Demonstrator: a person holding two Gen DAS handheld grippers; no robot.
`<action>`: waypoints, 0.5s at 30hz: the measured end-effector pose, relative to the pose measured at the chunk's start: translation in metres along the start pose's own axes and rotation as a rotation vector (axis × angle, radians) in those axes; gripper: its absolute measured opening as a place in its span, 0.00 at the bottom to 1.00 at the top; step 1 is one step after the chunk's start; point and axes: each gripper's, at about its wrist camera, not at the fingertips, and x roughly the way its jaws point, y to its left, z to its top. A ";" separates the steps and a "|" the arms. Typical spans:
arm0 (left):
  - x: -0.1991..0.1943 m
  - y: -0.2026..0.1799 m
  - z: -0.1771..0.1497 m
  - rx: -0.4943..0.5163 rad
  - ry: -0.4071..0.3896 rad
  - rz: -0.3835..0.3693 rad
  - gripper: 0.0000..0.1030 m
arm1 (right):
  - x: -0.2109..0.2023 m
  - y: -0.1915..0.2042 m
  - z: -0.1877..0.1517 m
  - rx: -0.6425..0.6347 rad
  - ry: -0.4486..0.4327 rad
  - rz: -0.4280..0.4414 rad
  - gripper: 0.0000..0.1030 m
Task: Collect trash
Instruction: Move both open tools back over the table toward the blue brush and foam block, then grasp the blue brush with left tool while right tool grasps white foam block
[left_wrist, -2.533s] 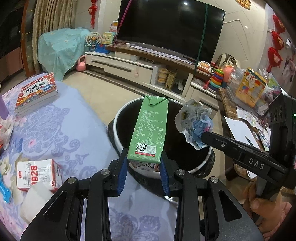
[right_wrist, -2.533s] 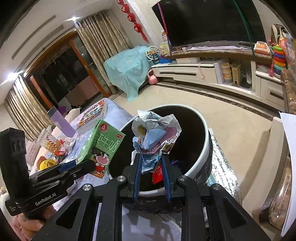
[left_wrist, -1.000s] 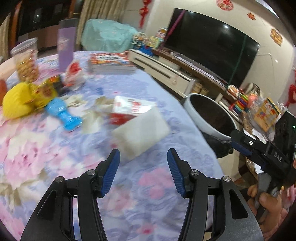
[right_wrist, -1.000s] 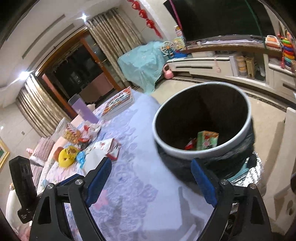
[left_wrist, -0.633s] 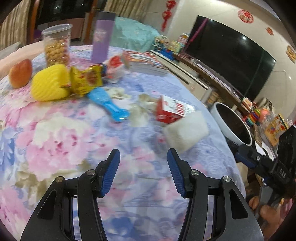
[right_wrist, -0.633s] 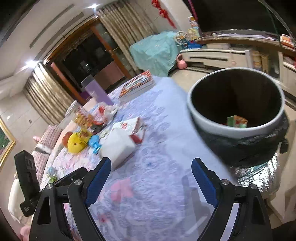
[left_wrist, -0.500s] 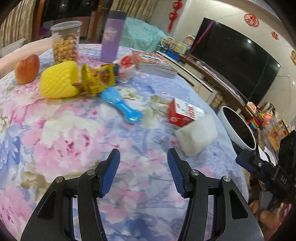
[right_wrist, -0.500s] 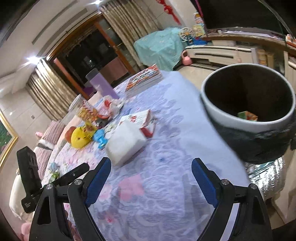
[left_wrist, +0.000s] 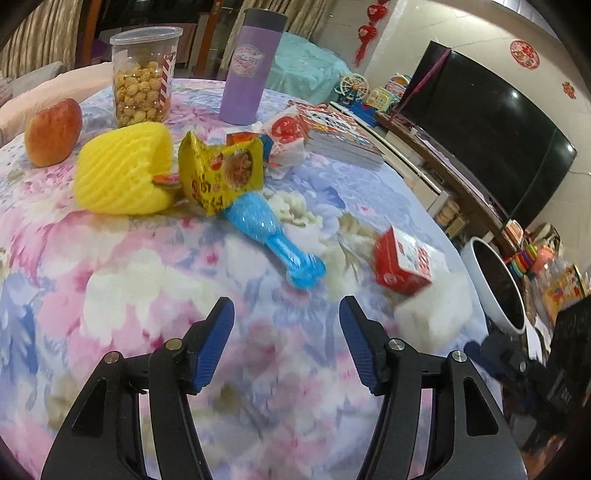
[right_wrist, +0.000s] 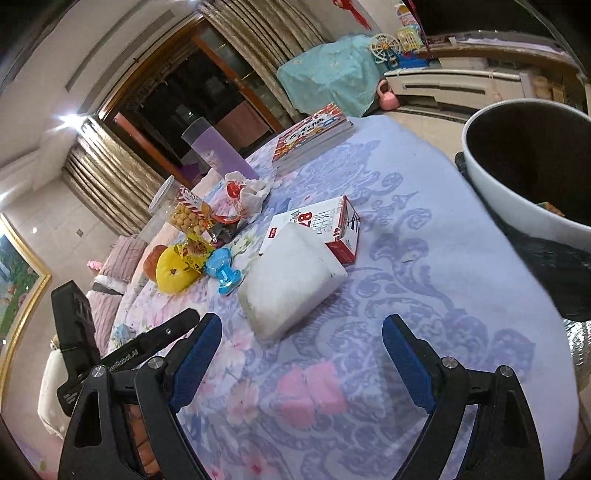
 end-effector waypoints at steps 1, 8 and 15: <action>0.006 0.001 0.004 -0.008 0.011 -0.003 0.59 | 0.002 -0.001 0.001 0.006 0.001 0.002 0.88; 0.038 0.003 0.024 -0.036 0.049 -0.016 0.59 | 0.015 -0.011 0.008 0.060 0.009 0.027 0.88; 0.049 -0.011 0.026 0.061 0.030 0.059 0.28 | 0.027 -0.006 0.014 0.057 0.014 0.048 0.86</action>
